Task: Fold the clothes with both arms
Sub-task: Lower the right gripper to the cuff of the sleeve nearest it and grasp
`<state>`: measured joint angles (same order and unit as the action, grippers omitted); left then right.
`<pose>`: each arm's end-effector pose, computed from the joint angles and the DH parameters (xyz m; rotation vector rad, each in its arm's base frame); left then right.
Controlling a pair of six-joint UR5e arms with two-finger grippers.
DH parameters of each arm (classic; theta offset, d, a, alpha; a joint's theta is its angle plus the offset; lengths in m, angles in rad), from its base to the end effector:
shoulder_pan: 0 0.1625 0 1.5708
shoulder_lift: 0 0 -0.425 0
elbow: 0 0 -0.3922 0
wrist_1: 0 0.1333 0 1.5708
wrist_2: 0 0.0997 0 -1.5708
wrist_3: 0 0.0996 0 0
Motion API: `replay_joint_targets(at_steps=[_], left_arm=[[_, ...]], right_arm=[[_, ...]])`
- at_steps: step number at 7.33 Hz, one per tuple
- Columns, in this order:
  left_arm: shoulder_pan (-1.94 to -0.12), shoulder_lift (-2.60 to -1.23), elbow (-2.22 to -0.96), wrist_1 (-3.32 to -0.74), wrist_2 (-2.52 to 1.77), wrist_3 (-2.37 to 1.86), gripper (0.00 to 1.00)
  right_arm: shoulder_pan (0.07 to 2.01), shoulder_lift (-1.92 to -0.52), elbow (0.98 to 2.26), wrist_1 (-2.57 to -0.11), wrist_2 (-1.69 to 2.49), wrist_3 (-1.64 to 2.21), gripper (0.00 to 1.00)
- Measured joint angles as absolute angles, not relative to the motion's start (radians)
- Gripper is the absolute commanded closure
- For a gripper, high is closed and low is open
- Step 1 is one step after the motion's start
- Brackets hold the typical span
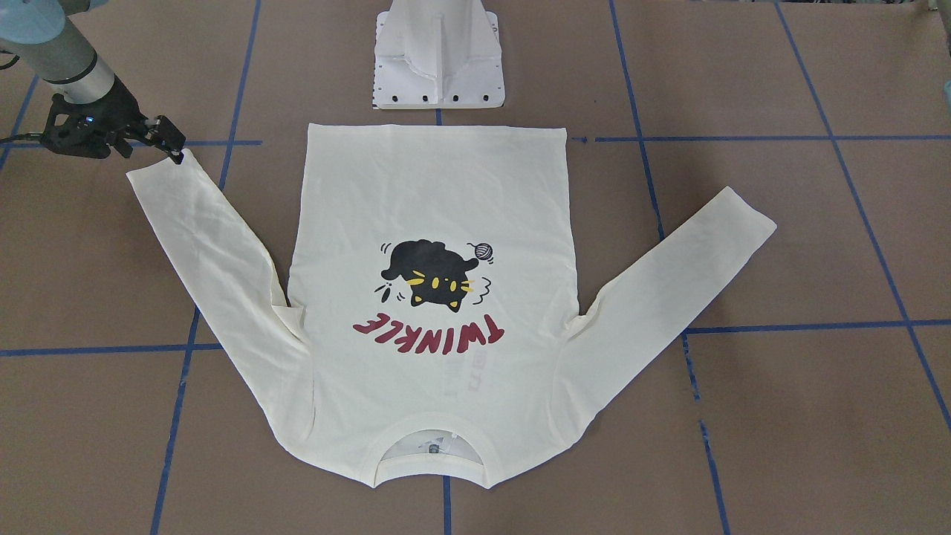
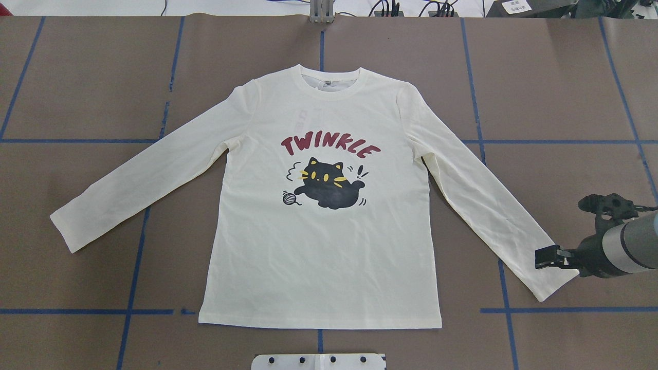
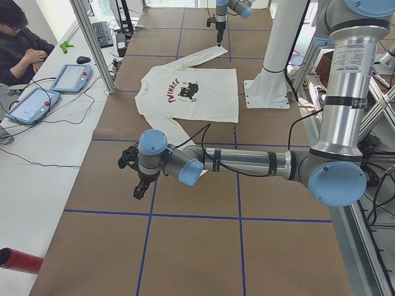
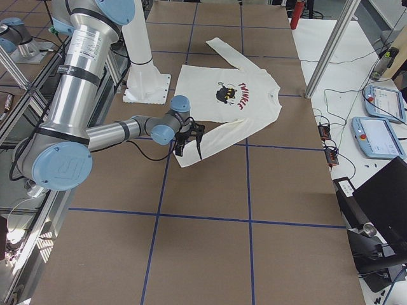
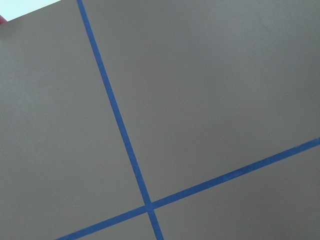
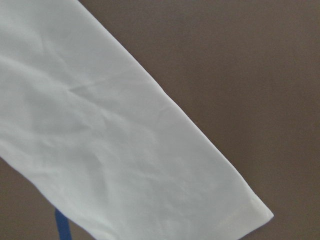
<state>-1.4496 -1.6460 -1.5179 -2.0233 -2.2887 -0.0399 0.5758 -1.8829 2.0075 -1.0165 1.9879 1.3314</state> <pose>-0.0012 -0.5512 0.5987 0.3965 0.7394 0.2469 -0.2794 -0.2922 0.5265 -0.1029 -0.7734 0.1776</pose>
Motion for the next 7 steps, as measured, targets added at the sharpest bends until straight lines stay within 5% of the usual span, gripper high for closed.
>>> replay_joint_targets(at_steps=[7], left_arm=[[-1.449,-1.646,-1.526,-2.023,-2.289,-0.040,0.00]], right_arm=[[0.525,-1.894,1.963,-1.014,1.990,1.332,0.00]])
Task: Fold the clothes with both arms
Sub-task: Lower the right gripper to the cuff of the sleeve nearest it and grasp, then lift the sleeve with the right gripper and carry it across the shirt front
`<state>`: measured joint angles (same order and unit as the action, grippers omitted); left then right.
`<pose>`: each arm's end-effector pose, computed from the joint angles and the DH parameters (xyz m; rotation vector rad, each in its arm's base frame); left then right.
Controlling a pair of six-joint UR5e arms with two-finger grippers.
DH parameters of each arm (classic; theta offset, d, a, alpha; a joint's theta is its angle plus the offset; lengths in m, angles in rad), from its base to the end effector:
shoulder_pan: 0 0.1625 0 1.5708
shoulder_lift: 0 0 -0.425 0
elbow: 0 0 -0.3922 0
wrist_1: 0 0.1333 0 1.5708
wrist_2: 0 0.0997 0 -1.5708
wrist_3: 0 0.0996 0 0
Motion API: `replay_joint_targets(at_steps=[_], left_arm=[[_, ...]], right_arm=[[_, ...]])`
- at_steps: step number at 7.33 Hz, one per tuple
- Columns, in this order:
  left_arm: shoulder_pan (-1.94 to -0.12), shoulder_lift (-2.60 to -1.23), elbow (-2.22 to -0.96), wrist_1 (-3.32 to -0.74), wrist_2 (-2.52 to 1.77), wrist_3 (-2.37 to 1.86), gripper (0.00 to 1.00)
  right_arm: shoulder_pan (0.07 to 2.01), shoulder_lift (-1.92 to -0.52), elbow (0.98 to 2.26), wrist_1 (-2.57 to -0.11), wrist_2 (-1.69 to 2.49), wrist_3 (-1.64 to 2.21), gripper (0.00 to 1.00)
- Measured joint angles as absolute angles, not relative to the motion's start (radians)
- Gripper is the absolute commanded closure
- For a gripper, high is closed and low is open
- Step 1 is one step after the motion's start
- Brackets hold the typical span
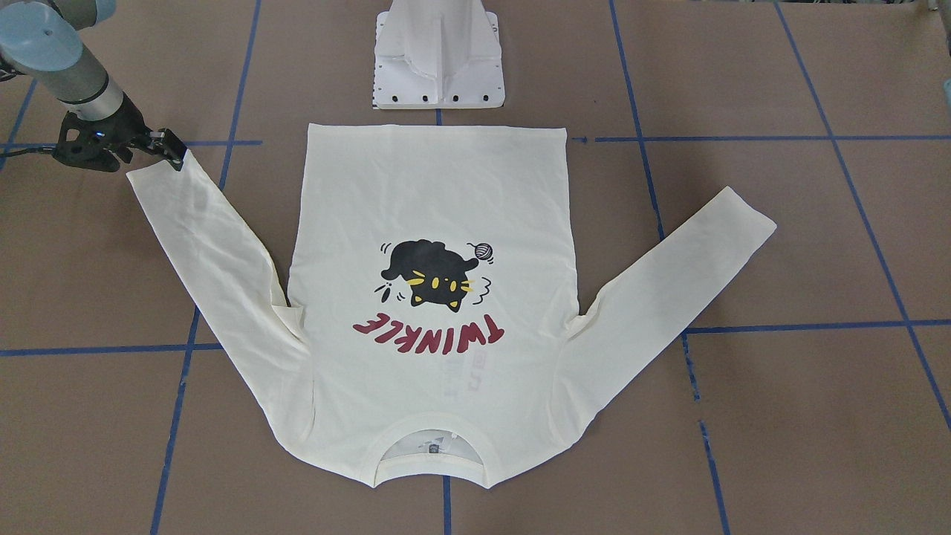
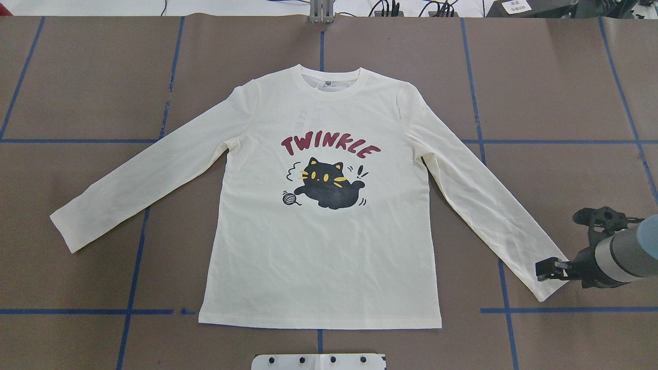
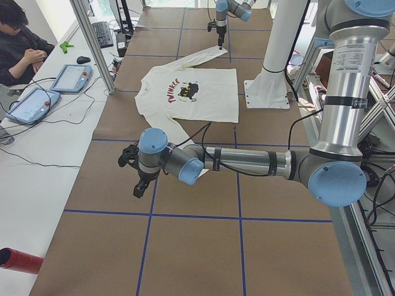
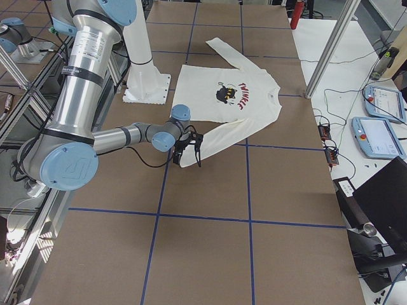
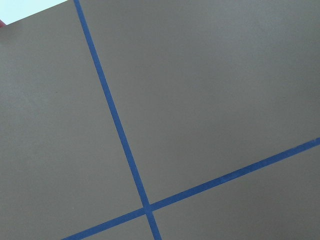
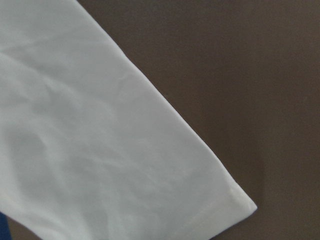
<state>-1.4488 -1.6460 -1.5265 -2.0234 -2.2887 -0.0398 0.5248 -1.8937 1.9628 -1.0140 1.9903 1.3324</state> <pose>-0.0007 -0.5513 0.5942 0.4046 0.7398 0.2508 -0.2915 -0.2759 0.5538 -0.1469 -0.7234 0.1420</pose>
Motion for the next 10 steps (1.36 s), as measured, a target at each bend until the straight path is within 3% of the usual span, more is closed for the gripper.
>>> replay_joint_targets(at_steps=[2,4,6,9,10], left_arm=[[-1.448,-1.646,-1.528,-2.024,-2.289,-0.040,0.00],[-1.448,-1.647,-1.532,-2.025,-2.289,-0.040,0.00],[-1.448,-1.647,-1.538,-2.024,-2.289,-0.040,0.00],[-1.448,-1.648,-1.547,-2.024,-2.289,-0.040,0.00],[-1.448,-1.648,-1.548,-2.023,-2.289,-0.040,0.00]], right_arm=[[0.517,-1.893,1.957,-1.014,1.988,1.332,0.06],[0.516,-1.892,1.952,-1.015,1.986,1.333,0.32],[0.515,-1.891,1.950,-1.015,1.986,1.340,0.65],[0.515,-1.887,1.951,-1.014,1.987,1.349,0.95],[0.515,-1.887,1.952,-1.015,1.985,1.350,1.00]])
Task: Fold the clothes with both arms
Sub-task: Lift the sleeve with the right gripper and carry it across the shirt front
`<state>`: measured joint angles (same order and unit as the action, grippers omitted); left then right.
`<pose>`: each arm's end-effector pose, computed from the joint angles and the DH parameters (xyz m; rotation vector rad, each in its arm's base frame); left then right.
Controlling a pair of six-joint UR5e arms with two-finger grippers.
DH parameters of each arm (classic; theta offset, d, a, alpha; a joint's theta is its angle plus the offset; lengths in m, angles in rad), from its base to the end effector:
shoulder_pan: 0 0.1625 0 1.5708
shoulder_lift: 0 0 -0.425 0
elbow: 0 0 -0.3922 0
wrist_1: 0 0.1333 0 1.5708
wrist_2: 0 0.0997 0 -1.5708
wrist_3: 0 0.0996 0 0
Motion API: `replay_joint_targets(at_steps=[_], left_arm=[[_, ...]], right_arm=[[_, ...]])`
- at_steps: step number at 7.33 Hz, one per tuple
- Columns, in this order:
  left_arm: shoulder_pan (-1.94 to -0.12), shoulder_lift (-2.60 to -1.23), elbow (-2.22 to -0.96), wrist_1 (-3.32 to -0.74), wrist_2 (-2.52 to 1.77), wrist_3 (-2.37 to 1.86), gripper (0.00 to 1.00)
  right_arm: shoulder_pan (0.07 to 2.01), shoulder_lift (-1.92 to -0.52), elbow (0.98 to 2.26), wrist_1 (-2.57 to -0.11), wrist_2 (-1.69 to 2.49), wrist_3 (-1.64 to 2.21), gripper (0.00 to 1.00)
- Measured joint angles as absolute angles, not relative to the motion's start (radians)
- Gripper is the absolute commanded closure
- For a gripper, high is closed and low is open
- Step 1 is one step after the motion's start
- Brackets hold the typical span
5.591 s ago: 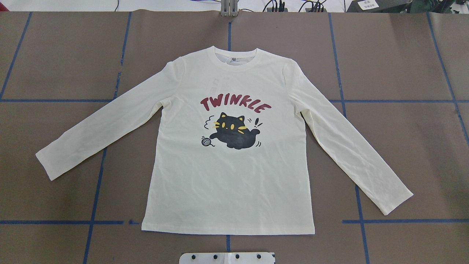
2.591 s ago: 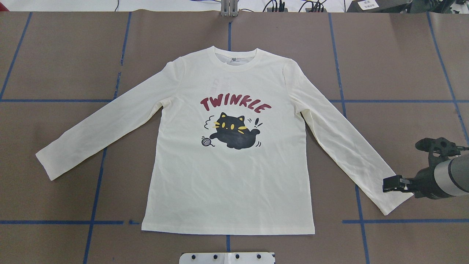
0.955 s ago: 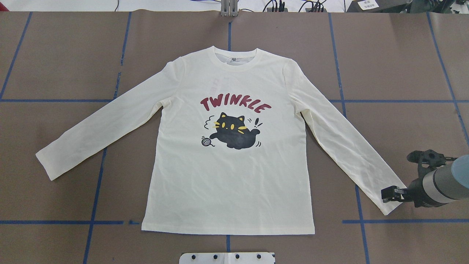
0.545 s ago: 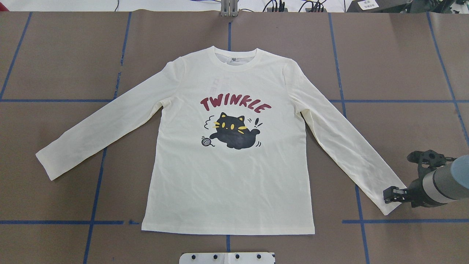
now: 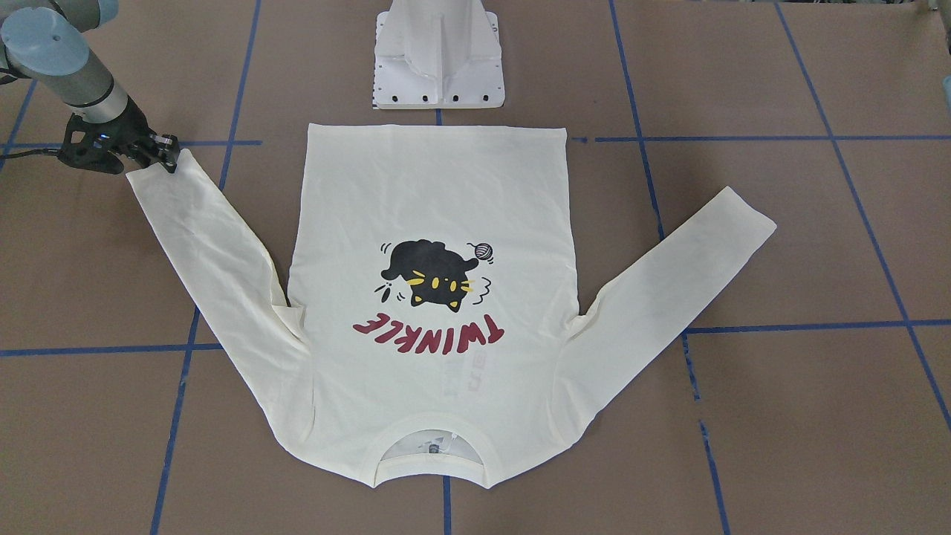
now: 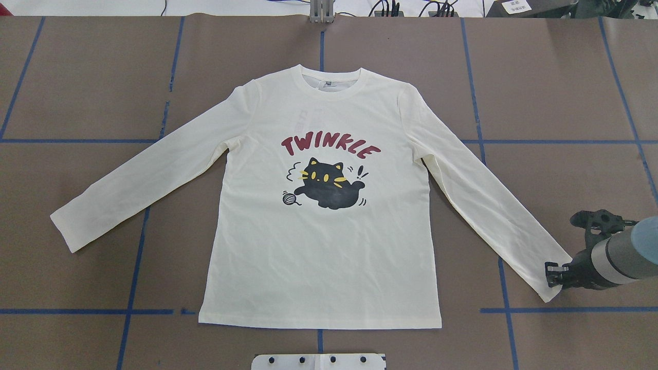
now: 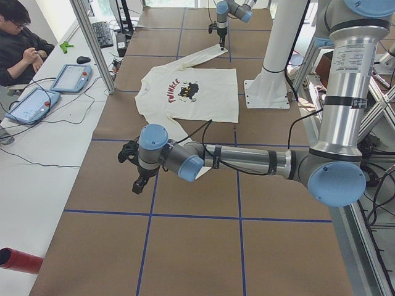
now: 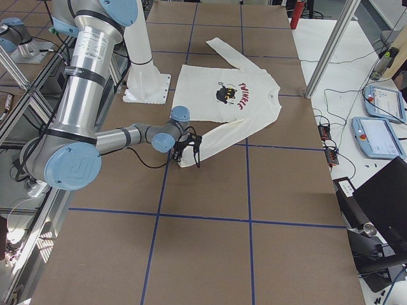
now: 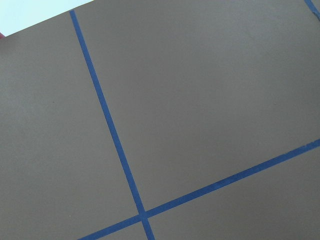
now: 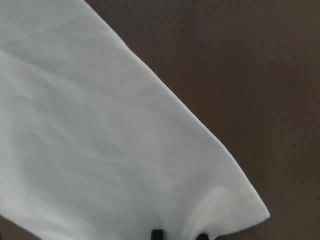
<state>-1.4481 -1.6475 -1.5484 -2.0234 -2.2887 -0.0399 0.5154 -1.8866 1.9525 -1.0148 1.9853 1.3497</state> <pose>-0.0002 -0.5519 0.5821 0.4268 0.7404 0.2596 -0.2964 -0.2750 0.5567 -0.1535 -0.7163 0.1522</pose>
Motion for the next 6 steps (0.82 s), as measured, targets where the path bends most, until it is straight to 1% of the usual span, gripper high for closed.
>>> replay_joint_targets(at_steps=[2,4,5,6], left_arm=[[-1.448,-1.649,-1.549,-2.023,-2.289,-0.040,0.00],[-1.448,-1.649,-1.548,-2.023,-2.289,-0.040,0.00],[-1.448,-1.651,-1.546,-2.023,-2.289,-0.040,0.00],[-1.448,-1.653,-1.544,-2.023,-2.289,-0.040,0.00]], right_arm=[[0.517,-1.883,1.964,-1.015,1.984,1.350,1.00],[0.536,-1.879,2.013,-1.015,1.987,1.358,1.00],[0.556,-1.853,2.032,-1.018,1.987,1.372,1.00],[0.583,-1.791,2.029,-1.024,1.991,1.379,1.00]])
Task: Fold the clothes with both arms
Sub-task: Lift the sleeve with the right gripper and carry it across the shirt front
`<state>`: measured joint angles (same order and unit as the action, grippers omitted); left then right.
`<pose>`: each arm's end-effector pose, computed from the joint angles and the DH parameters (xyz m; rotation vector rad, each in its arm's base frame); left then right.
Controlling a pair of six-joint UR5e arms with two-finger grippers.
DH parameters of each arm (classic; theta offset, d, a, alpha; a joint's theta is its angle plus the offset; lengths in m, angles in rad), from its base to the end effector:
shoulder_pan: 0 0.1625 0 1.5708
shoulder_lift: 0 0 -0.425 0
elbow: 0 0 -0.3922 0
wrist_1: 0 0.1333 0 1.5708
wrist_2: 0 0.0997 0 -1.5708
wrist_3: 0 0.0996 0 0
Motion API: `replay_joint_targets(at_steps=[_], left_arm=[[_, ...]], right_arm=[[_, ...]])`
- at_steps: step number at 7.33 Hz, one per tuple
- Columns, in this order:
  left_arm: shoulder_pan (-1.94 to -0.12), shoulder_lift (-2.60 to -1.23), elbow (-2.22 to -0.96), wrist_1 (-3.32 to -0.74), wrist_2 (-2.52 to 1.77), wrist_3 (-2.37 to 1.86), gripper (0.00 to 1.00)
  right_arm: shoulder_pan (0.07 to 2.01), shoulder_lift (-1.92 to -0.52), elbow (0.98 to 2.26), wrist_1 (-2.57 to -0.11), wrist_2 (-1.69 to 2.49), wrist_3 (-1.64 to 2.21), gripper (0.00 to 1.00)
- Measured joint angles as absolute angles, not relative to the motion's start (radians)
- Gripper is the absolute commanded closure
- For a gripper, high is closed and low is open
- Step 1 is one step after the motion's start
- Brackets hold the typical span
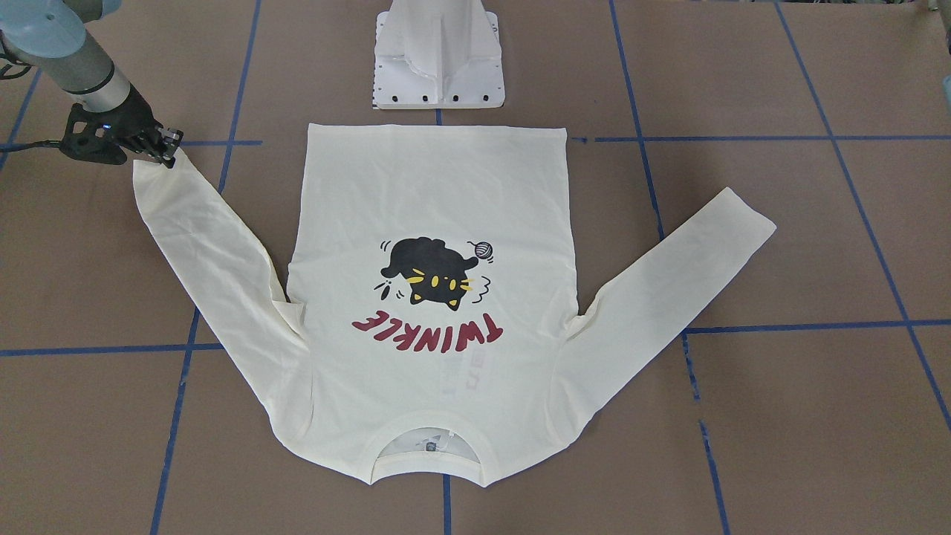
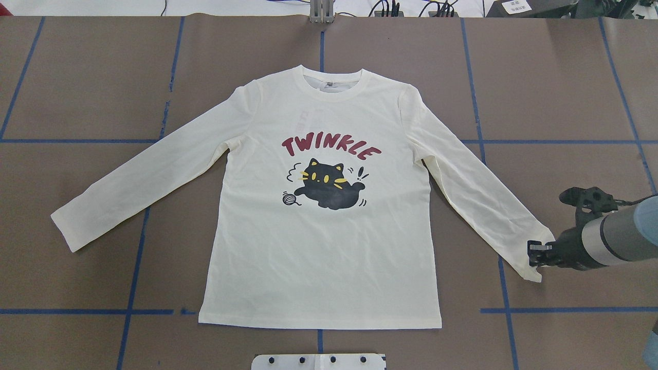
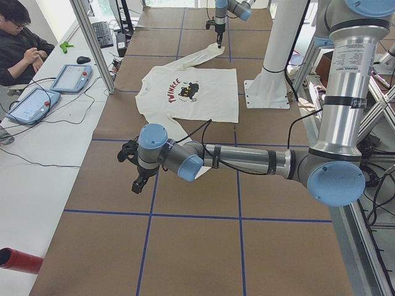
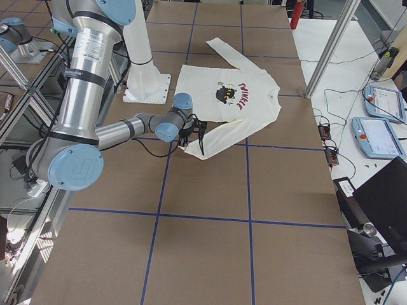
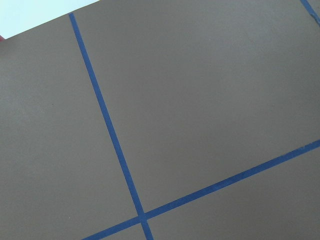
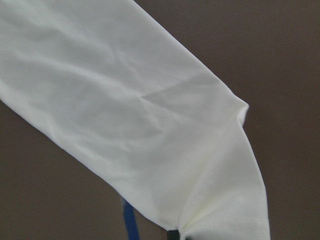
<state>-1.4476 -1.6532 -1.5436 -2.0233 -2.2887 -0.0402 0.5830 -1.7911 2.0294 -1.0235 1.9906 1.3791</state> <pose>0.0003 -0.5543 0.5815 0.4273 0.7406 0.2601 -0.3021 -0.3103 0.4784 -0.0761 -0.8673 0.2015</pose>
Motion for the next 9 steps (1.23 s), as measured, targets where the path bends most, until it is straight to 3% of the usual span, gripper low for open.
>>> replay_joint_targets(at_steps=[2,5,9], left_arm=[[-1.447,-1.659,-1.537,-2.023,-2.288,-0.041,0.00],[-1.447,-1.660,-1.535,-2.021,-2.287,-0.041,0.00],[-1.448,-1.658,-1.533,-2.020,-2.287,-0.040,0.00]], right_arm=[[0.648,-1.608,1.955,-1.026,1.995,1.376,1.00],[0.771,-1.257,1.728,-1.024,2.032,1.383,1.00],[0.834,-0.905,1.458,-1.008,2.031,1.389,1.00]])
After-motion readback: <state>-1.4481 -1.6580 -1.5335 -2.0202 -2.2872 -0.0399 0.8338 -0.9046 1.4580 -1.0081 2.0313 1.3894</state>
